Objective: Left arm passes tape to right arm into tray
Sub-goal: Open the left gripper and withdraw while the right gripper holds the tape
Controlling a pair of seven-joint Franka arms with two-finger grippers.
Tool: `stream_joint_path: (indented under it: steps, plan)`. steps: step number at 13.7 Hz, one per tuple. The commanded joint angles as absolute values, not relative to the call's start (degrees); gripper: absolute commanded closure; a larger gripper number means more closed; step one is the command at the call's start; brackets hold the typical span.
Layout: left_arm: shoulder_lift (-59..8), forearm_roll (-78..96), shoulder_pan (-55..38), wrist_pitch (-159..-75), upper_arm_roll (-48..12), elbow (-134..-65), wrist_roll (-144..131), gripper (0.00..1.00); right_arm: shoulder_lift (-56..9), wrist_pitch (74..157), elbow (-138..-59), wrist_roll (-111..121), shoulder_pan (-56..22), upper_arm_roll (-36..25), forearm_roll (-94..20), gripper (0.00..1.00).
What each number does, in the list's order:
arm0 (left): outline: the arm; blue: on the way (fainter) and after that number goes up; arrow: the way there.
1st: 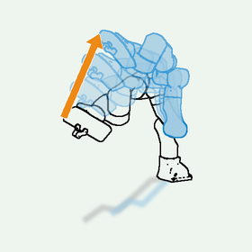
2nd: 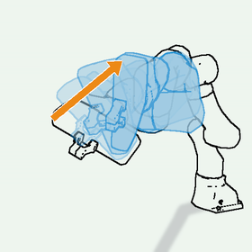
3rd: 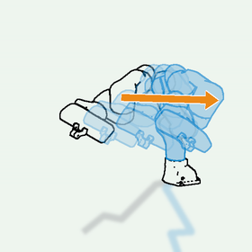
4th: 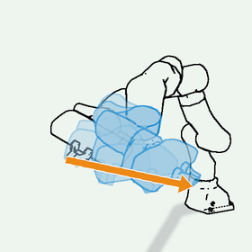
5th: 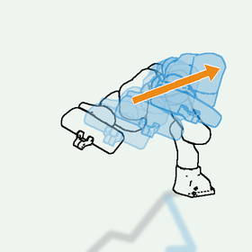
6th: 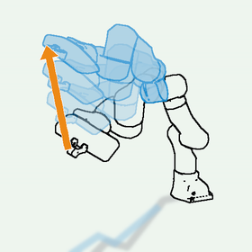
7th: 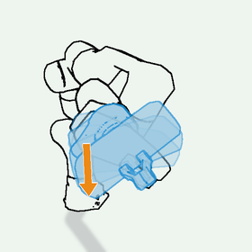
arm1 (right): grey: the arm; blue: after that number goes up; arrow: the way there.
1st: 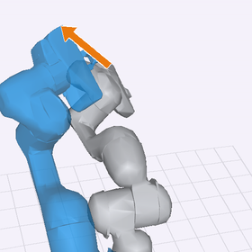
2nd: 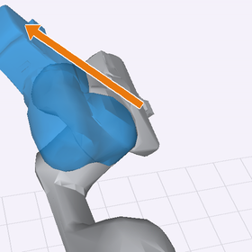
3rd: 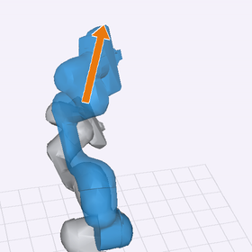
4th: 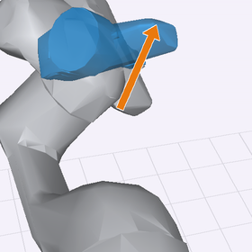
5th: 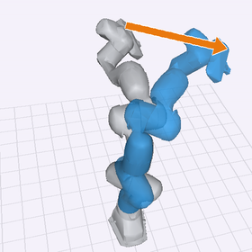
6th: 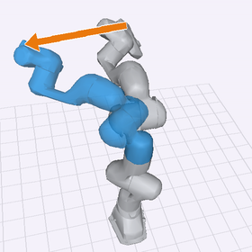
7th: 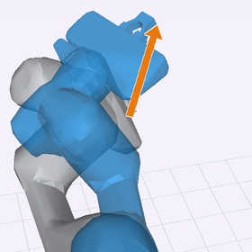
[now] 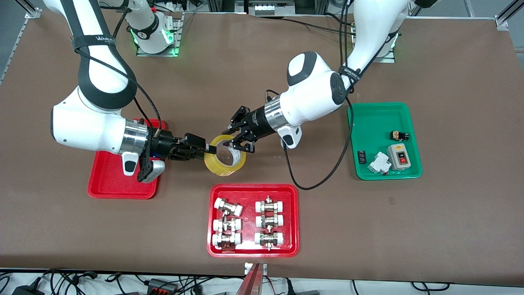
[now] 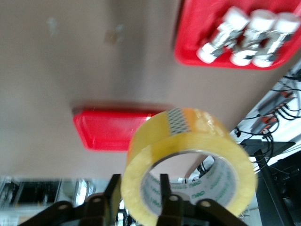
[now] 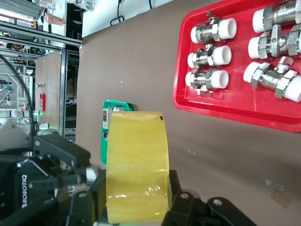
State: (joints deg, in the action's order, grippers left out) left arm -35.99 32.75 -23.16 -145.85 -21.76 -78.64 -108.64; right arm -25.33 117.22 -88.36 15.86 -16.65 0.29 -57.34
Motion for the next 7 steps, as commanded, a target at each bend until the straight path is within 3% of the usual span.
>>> stream_joint_path:
  steps: [1, 4, 7]
  plan:
    - [-36.3, 24.7, -23.8, -145.4, -21.2, -76.7, -108.7, 0.0, -25.7, 117.6, -87.2, 16.7, -16.9, 0.2, -58.1, 1.0]
    - [-34.5, 25.0, -20.2, -141.4, -21.0, -76.6, -105.0, 0.0, -25.7, 117.5, -87.3, 16.8, -16.4, 0.1, -57.7, 1.0]
    - [-29.9, 25.2, -10.9, -120.5, -21.5, -76.5, -87.2, 0.0, -26.3, 116.6, -88.0, 17.6, -12.8, -0.4, -55.7, 1.0]
